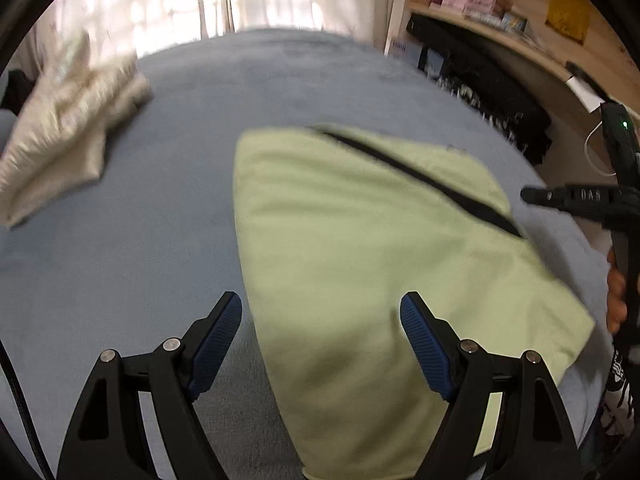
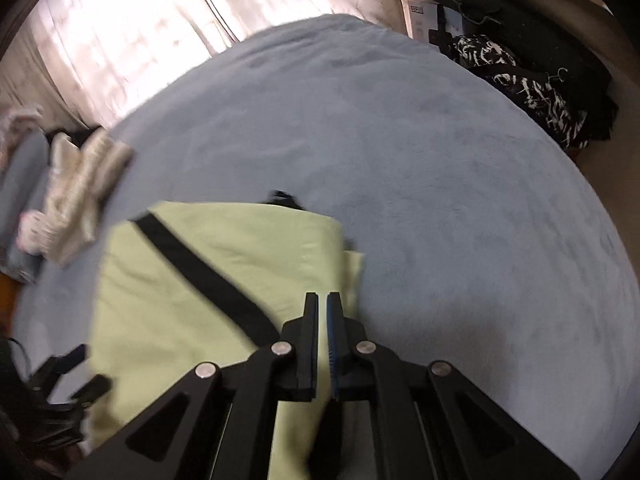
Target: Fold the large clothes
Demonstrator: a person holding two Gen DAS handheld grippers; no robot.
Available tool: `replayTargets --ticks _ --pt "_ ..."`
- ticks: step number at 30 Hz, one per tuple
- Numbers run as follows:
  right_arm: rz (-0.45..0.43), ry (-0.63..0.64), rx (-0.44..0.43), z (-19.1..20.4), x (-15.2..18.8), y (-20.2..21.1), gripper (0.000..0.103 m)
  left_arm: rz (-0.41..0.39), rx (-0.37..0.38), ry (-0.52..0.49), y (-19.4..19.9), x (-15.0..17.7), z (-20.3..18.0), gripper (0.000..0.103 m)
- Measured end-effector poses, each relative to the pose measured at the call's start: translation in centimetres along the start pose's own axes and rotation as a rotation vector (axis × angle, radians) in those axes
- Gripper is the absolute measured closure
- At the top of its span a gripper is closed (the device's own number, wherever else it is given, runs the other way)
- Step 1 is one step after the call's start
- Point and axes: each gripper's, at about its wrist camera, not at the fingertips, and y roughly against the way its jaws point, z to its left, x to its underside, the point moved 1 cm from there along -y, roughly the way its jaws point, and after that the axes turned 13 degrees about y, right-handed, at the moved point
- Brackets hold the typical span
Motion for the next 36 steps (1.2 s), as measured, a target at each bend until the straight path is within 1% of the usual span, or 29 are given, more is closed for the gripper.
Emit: replayTargets --ticks 2,4,7,10,13,14,15,16,18,20,22,24,26,28,34,36 --pt "-0.009 0.023 -0.034 1.8 0.3 0.6 0.099 -0.033 0.022 0.006 1.4 -0.1 -0.7 0.024" --pt "-0.012 0.053 -0.082 4.1 1.1 1.1 0.099 -0.039 0.034 0.02 2.1 0.2 -1.4 0.024" --pt "0.013 0.093 -0.146 7.5 2.9 0.7 0.099 -0.026 0.03 0.042 2.5 1.1 -1.6 0.023" --pt "0.051 0.132 -0.152 9.5 5.1 -0.2 0.099 0.011 0.037 0.065 2.0 2.6 -2.0 0.024" --pt "0.095 0.106 -0.118 8.9 7.1 -1.2 0.099 0.048 -0.002 0.063 1.1 4.6 -1.8 0.024" --pt "0.1 0.09 -0.092 8.2 7.7 -1.2 0.099 0.048 -0.025 0.054 1.0 5.1 -1.6 0.024" --pt "0.097 0.073 -0.056 7.1 8.2 -1.0 0.099 0.04 -0.063 0.038 0.9 5.6 -1.5 0.024" --pt "0.079 0.053 -0.018 5.9 8.8 -0.4 0.099 0.047 -0.088 0.031 0.7 5.9 -1.1 0.024" --pt "0.038 -0.011 -0.017 3.9 10.1 1.0 0.102 0.094 -0.058 0.077 0.3 6.7 0.1 0.023" --pt "0.015 -0.062 0.01 2.6 11.0 2.1 0.102 0.13 -0.004 0.168 0.4 7.0 1.6 0.023" --pt "0.003 -0.113 0.004 1.5 12.1 3.0 0.102 0.145 0.009 0.21 0.4 7.0 2.2 0.023" --pt "0.002 -0.121 0.014 1.4 12.6 3.3 0.101 0.143 0.001 0.214 0.5 7.0 2.2 0.023" --pt "0.0 -0.135 0.013 1.4 13.0 3.5 0.099 0.131 -0.02 0.199 0.8 6.9 1.9 0.023" --pt "0.0 -0.15 0.02 1.4 13.1 3.7 0.099 0.122 -0.032 0.189 1.1 6.9 1.5 0.023" --pt "-0.01 -0.2 0.006 0.8 13.3 4.3 0.095 0.107 -0.03 0.187 2.6 6.9 1.1 0.023" --pt "-0.018 -0.214 0.001 1.0 13.3 4.7 0.089 0.097 -0.031 0.188 3.1 6.8 1.1 0.023"
